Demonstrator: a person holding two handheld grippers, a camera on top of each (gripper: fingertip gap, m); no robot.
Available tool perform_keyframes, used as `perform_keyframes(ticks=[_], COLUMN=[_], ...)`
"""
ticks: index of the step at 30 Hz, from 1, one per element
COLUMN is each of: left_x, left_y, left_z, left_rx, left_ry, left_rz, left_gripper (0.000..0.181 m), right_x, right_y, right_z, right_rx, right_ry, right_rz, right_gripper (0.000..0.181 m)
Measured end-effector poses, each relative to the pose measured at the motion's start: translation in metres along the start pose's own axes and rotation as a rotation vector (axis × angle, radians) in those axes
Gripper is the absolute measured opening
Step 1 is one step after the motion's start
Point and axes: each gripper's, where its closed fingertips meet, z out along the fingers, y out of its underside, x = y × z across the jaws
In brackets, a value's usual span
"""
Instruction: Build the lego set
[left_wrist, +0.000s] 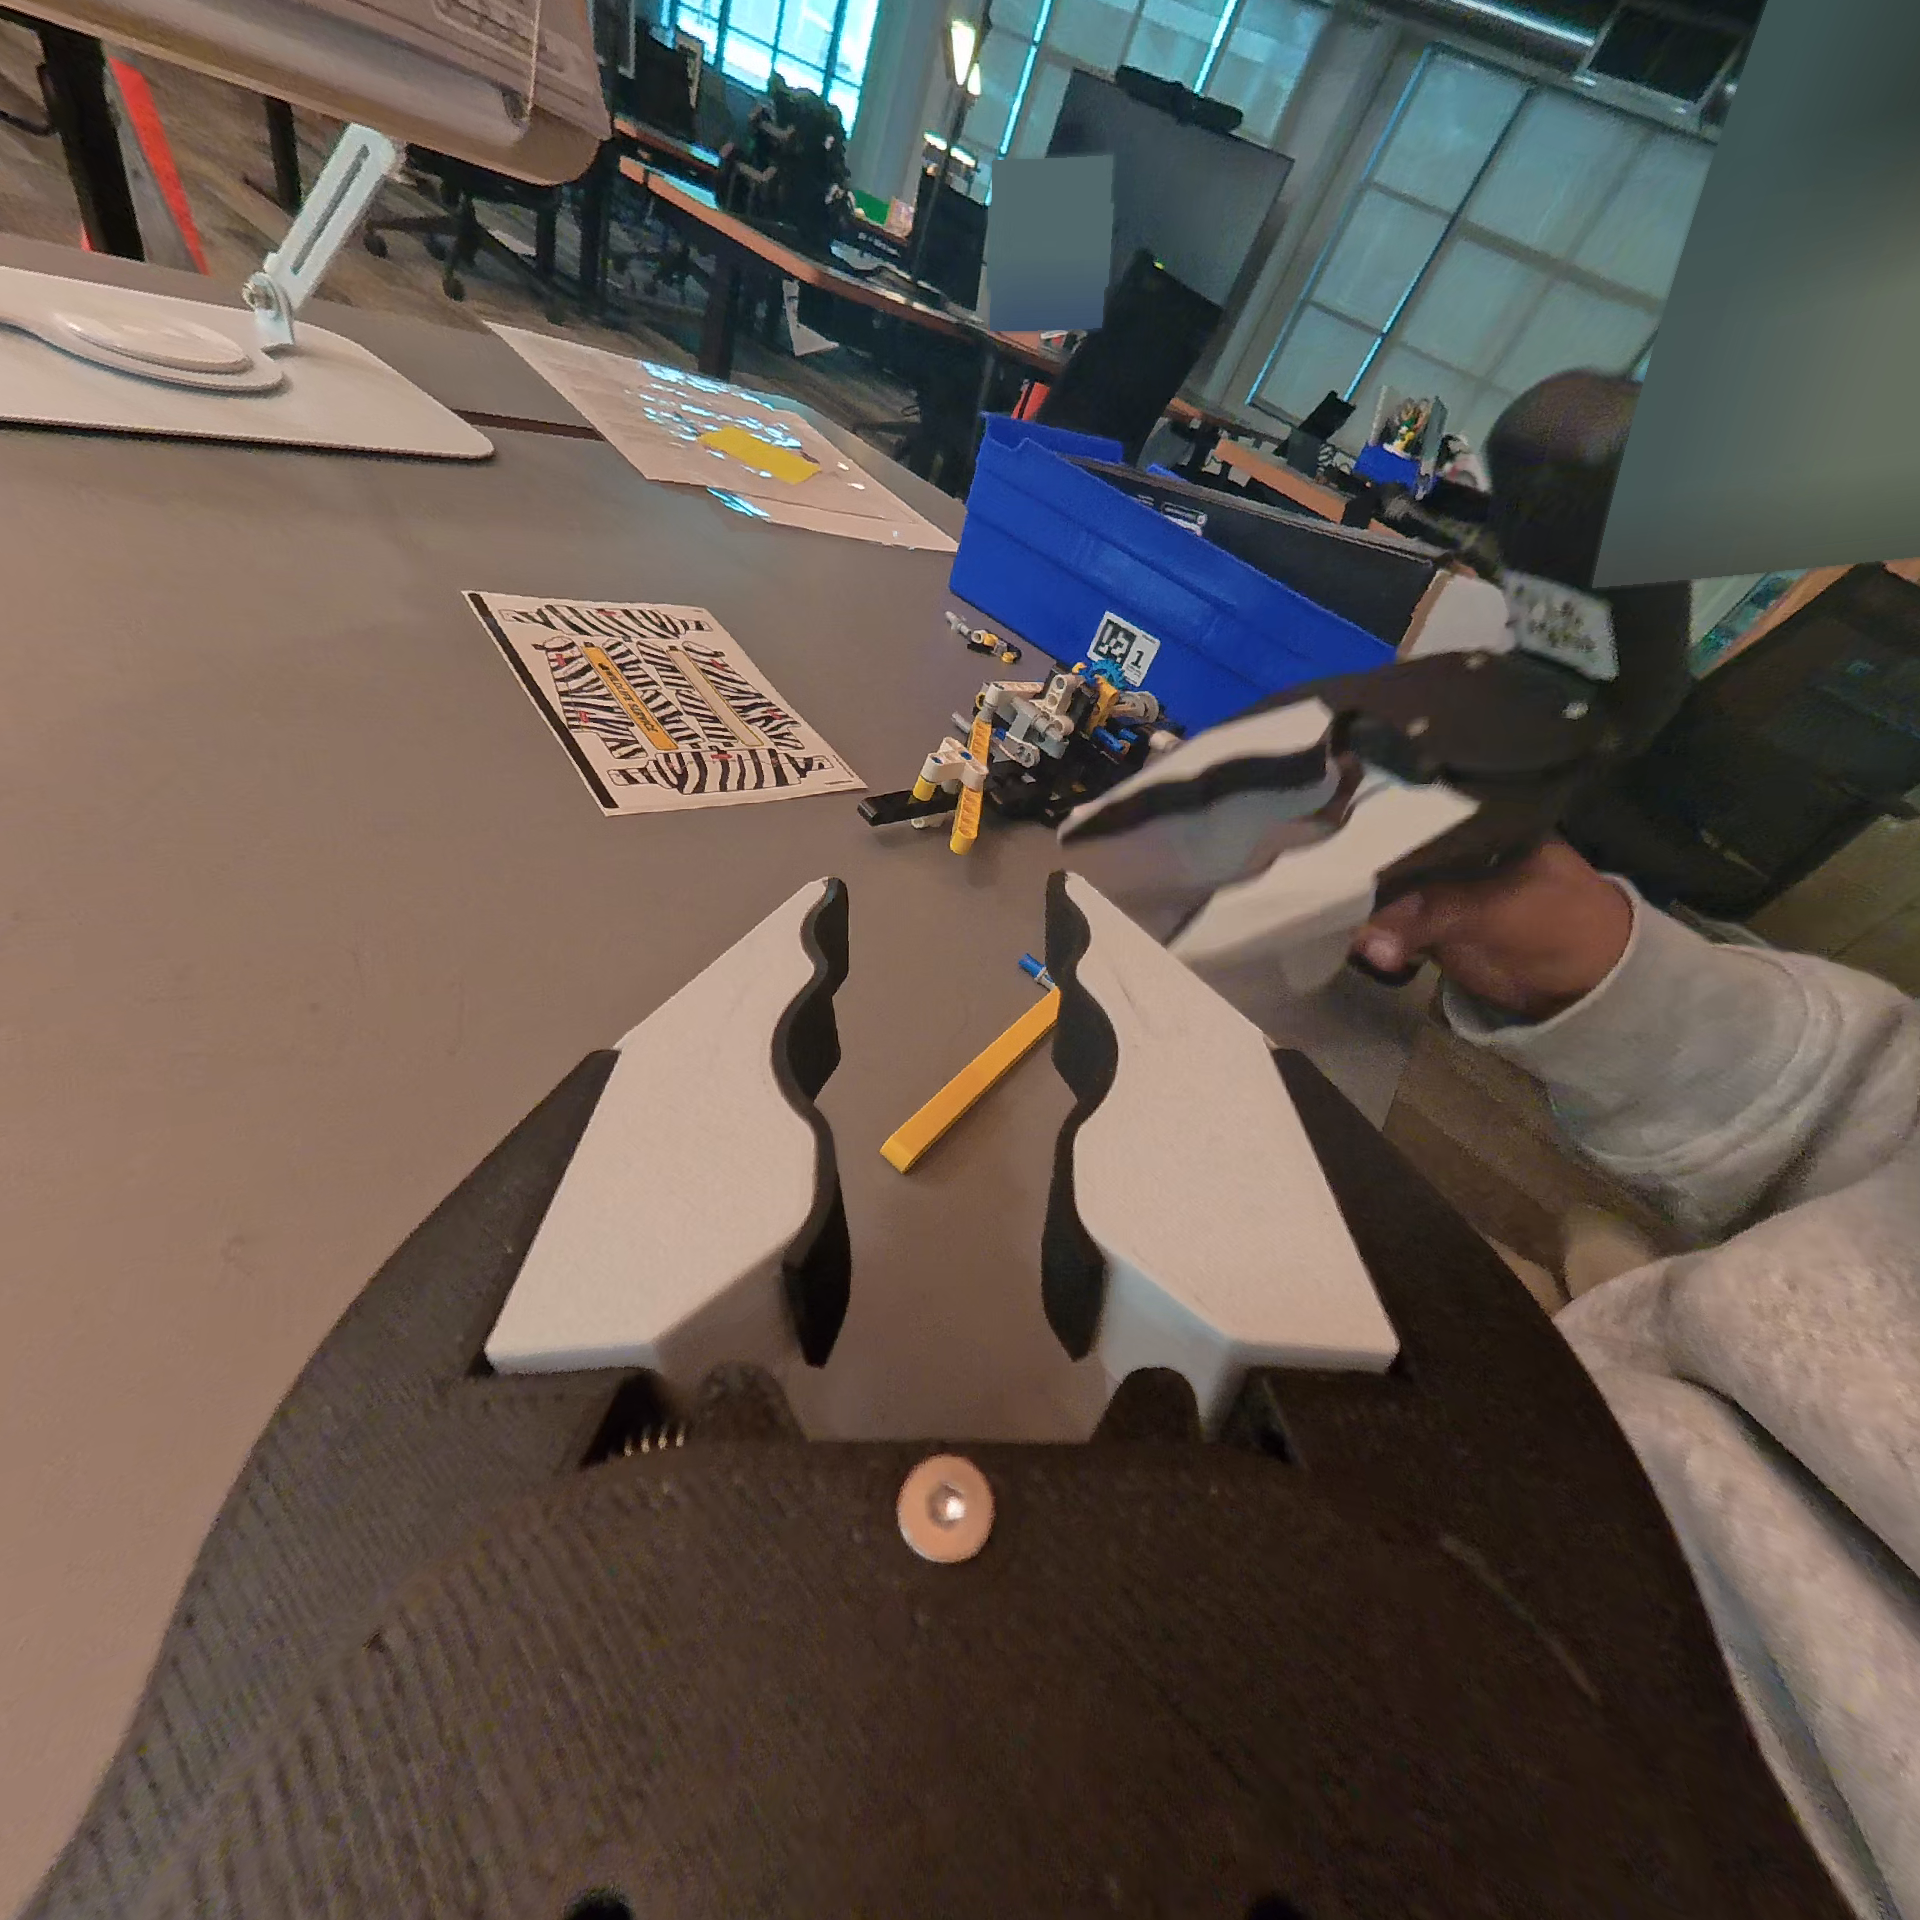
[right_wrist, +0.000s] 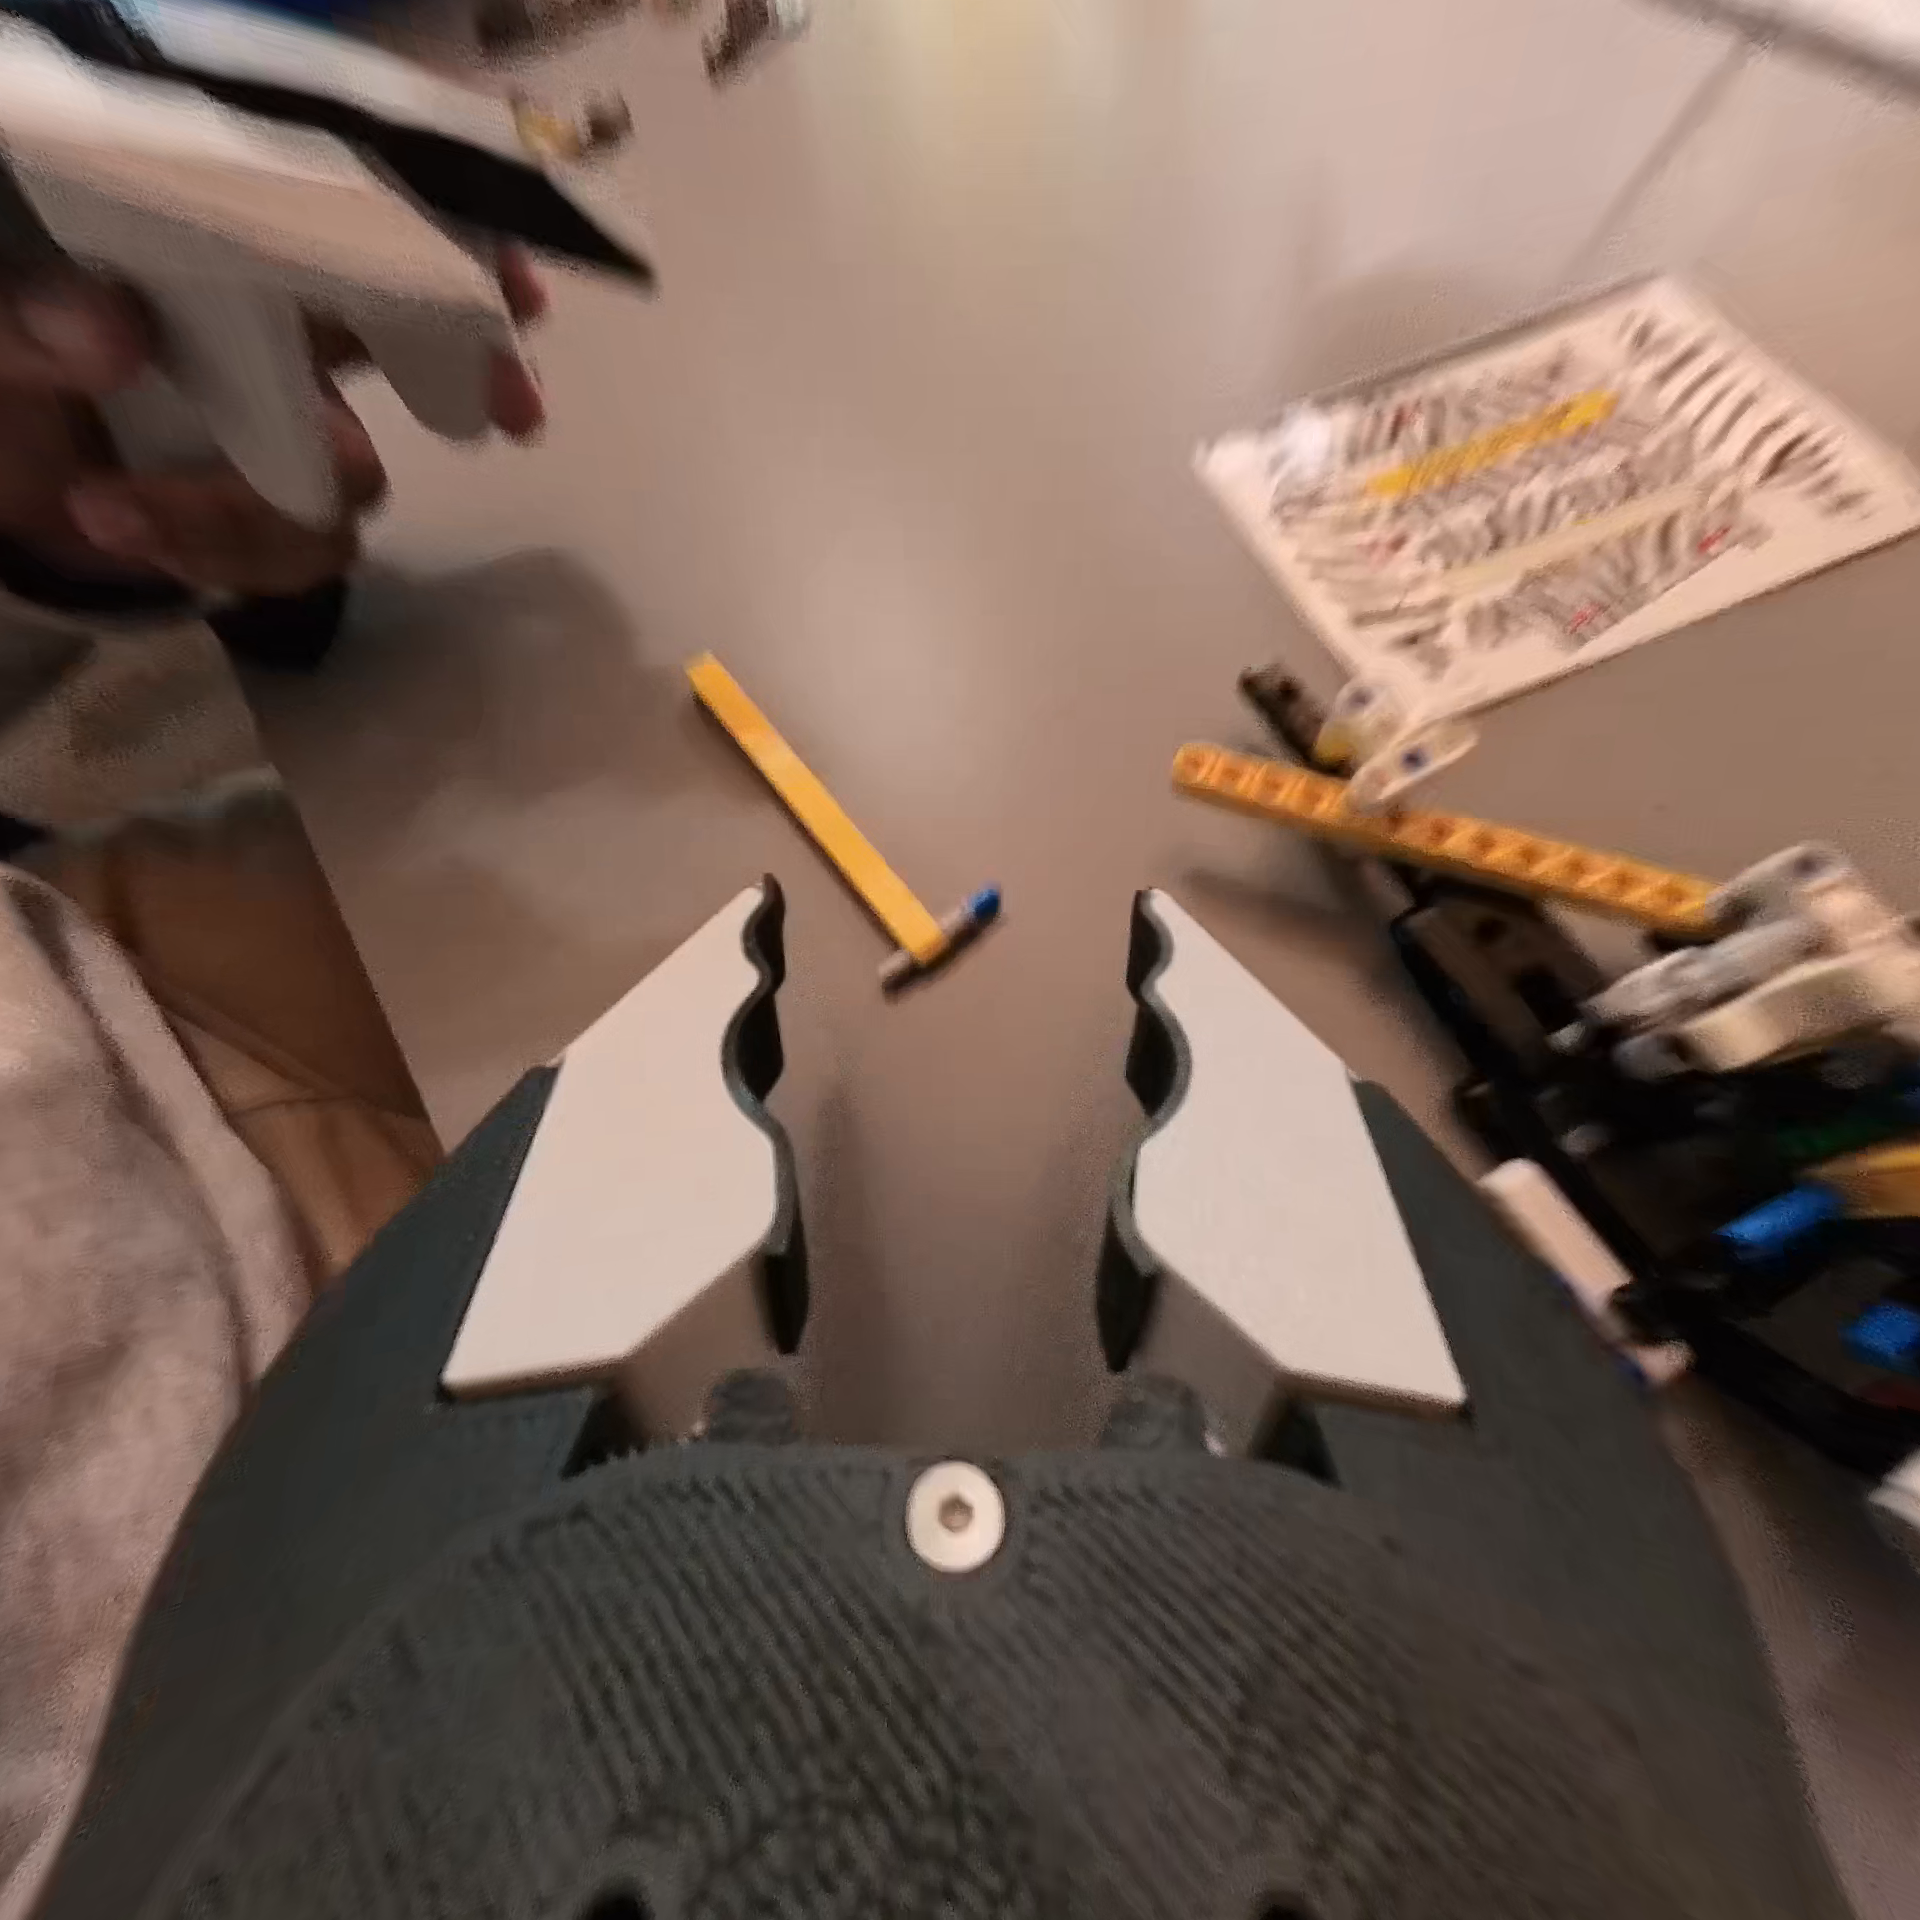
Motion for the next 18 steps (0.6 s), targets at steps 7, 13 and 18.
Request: perform_keyframes(ticks=[7,13,18], left_x=[0.001,0.005,0.002], left_y=[-0.001,-0.002,-0.004], left_z=[0.000,-0.003,-0.007], left_rx=[0.007,0.019,0.029], left_ry=[0.001,0.006,0.008], left_rz=[0.011,0.020,-0.003], left_gripper=[0.036,0.035,0.036], right_x=[0.104,0.188,0.205], right_y=[-0.095,-0.094,-0.083], right_z=[-0.036,0.049,0.097], right_rx=[0.319,-0.051,-0.201], right_ry=[0.233,0.104,-0.052], right_rz=[-0.111,-0.068,0.023], right_gripper=[0.070,0.065,0.079])
